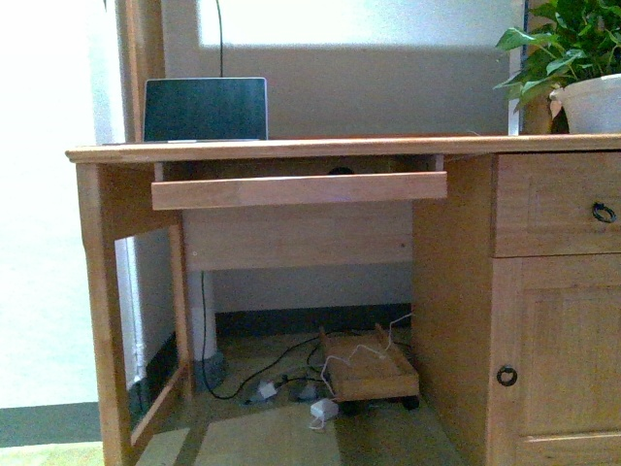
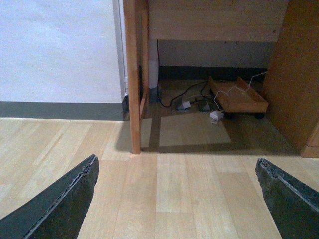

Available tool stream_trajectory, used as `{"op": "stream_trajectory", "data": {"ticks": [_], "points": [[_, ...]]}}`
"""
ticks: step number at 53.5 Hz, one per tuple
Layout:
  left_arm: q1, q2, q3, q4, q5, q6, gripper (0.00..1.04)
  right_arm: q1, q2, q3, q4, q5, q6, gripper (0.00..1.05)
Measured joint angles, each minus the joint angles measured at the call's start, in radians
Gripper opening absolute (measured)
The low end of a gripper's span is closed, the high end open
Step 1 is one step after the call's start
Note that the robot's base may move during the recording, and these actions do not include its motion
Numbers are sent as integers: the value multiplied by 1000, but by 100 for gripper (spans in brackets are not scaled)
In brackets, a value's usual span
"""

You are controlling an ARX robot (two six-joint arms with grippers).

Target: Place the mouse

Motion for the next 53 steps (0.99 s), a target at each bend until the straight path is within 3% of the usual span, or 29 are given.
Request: {"op": "stream_trajectory", "data": {"ticks": [53], "points": [[0,0,0,0,0,0,97,0,0,0,0,1,0,97]]}}
